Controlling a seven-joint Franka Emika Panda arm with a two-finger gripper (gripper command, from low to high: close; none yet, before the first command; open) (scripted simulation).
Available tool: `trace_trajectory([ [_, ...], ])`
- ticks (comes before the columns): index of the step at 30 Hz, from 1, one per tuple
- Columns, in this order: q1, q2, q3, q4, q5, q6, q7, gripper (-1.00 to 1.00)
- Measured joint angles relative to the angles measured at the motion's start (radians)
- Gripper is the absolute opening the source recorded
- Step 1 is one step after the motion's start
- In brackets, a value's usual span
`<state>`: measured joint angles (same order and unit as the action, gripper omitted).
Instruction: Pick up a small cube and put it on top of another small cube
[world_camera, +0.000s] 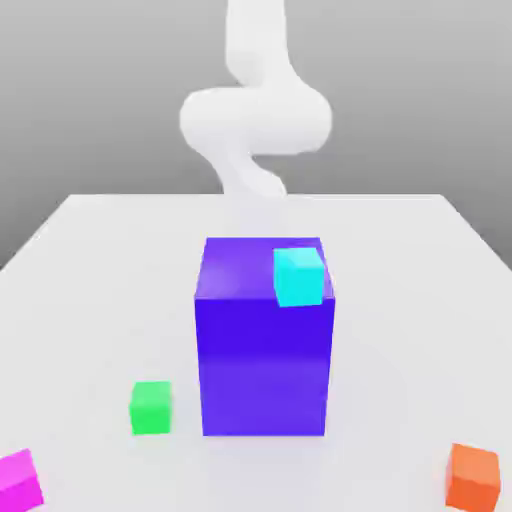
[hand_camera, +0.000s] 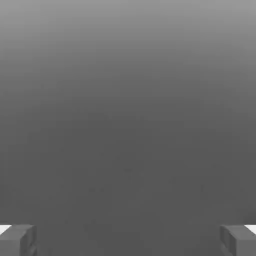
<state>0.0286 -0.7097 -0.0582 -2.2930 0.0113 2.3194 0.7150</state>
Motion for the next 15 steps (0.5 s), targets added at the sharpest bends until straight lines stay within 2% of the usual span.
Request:
trace_trajectory([
  [8,0.081,0.289,-0.195,0.022,0.072,0.066,-0.301,0.0],
  [15,0.105,0.545,-0.328,0.042,0.194,0.117,-0.603,0.0],
])
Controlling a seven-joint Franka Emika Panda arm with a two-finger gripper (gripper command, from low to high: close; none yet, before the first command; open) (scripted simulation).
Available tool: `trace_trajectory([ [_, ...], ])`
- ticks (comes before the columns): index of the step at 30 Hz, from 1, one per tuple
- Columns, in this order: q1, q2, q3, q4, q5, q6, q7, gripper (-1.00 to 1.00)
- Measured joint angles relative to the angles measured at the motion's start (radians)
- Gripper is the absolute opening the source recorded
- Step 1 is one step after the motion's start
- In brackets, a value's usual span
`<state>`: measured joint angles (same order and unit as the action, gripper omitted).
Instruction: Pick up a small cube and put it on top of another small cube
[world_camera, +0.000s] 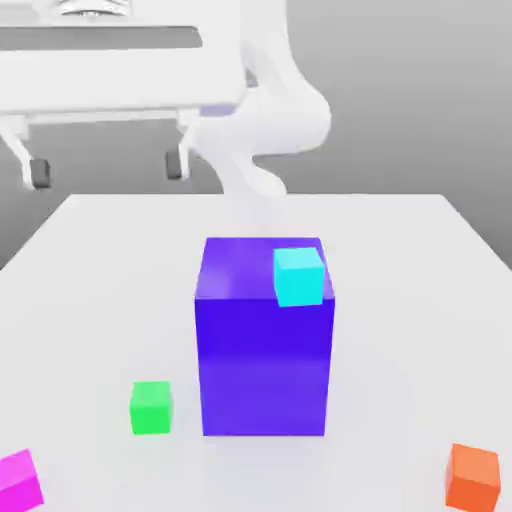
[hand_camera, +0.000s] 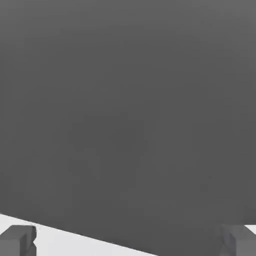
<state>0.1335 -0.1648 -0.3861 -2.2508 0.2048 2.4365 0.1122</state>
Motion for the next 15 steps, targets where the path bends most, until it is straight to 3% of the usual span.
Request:
trace_trajectory([
  [8,-0.08,0.297,-0.044,0.024,0.136,0.056,-0.342,0.0],
  [15,-0.188,0.53,-0.034,0.039,0.156,0.124,-0.572,0.0],
])
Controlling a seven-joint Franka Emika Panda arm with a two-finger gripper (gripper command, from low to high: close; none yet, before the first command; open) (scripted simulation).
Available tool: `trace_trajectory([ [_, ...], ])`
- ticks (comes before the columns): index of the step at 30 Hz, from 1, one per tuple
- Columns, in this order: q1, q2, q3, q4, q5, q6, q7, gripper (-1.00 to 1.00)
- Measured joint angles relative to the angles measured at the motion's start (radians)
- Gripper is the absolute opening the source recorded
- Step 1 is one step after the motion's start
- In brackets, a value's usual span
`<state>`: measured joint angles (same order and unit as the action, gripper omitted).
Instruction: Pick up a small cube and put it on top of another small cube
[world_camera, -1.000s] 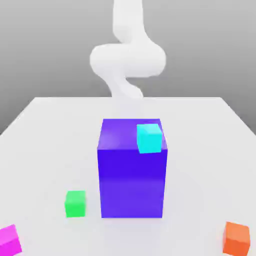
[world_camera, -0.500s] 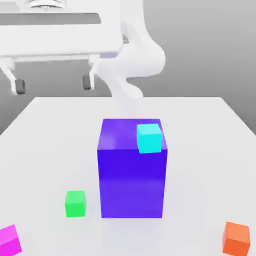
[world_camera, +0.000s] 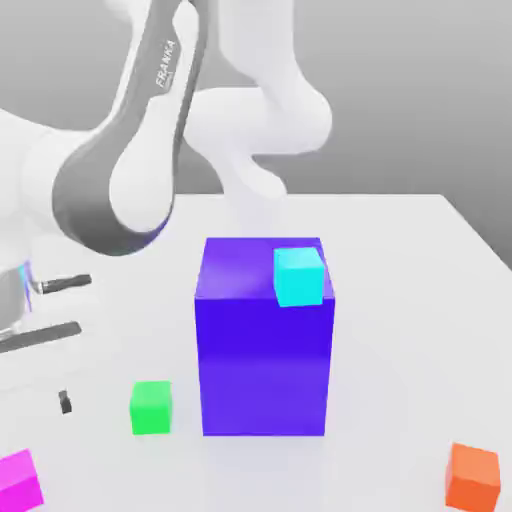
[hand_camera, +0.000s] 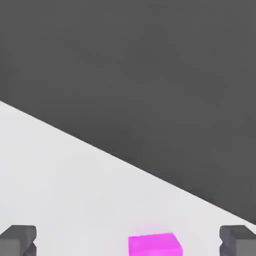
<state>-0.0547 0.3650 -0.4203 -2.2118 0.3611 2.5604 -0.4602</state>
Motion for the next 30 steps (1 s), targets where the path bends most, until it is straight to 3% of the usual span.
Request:
trace_trajectory([
  [6,-0.1,0.207,0.077,0.039,0.062,0.124,-0.125,0.0],
  [7,-0.109,0.226,0.089,0.044,0.073,0.137,-0.133,-1.0],
  [13,-0.114,0.235,0.095,0.047,0.079,0.141,-0.138,-1.0],
  [18,-0.054,0.095,0.017,0.001,-0.009,0.047,-0.082,-1.0],
  [25,0.005,-0.128,-0.002,-0.222,-0.128,0.047,-0.146,-1.0],
  [30,0.041,-0.304,-0.002,-0.399,-0.269,0.076,-0.166,-1.0],
])
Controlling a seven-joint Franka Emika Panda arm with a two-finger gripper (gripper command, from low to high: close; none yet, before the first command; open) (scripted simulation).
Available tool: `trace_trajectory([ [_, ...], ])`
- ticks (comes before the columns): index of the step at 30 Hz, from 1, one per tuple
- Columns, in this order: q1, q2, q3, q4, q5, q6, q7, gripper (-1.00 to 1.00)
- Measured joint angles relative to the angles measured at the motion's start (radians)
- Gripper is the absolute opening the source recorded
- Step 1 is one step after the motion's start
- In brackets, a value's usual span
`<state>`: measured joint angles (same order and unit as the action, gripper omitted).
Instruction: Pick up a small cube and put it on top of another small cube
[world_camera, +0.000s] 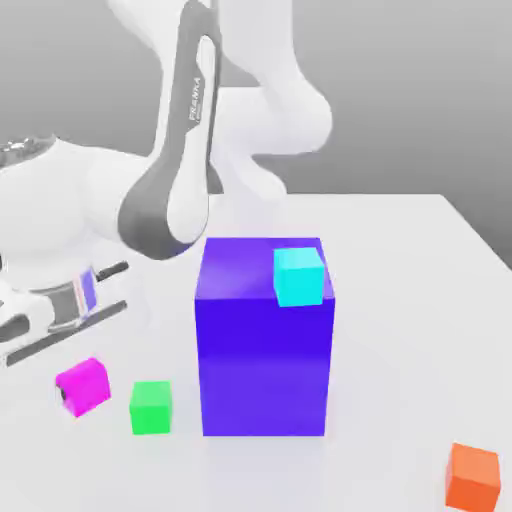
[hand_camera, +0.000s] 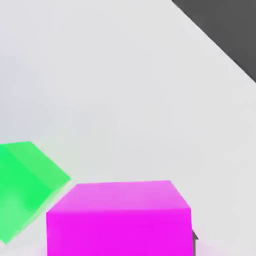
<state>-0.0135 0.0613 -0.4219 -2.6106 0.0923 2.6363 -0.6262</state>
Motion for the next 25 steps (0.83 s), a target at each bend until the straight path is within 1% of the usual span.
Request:
trace_trajectory([
  [4,-0.001,-0.148,0.02,-0.142,-0.153,0.025,0.013,-1.0],
  [5,0.0,-0.155,0.024,-0.162,-0.167,0.042,0.008,-1.0],
  [6,0.005,-0.141,0.024,-0.172,-0.159,0.068,-0.005,-1.0],
  [8,0.017,-0.082,0.03,-0.176,-0.105,0.129,-0.049,-1.0],
  [9,0.022,-0.047,0.034,-0.176,-0.066,0.161,-0.078,-1.0],
  [11,0.004,0.027,0.074,-0.172,0.026,0.226,-0.144,-1.0],
  [12,-0.006,0.05,0.09,-0.171,0.056,0.246,-0.166,1.0],
  [17,-0.006,0.05,0.09,-0.171,0.056,0.246,-0.166,1.0],
  [18,-0.013,0.062,0.099,-0.17,0.071,0.257,-0.176,1.0],
  [19,-0.009,0.049,0.091,-0.171,0.052,0.247,-0.163,1.0],
  [21,-0.012,-0.008,0.072,-0.175,-0.023,0.199,-0.109,1.0],
  [25,-0.049,-0.152,0.079,-0.182,-0.158,0.07,-0.013,1.0],
])
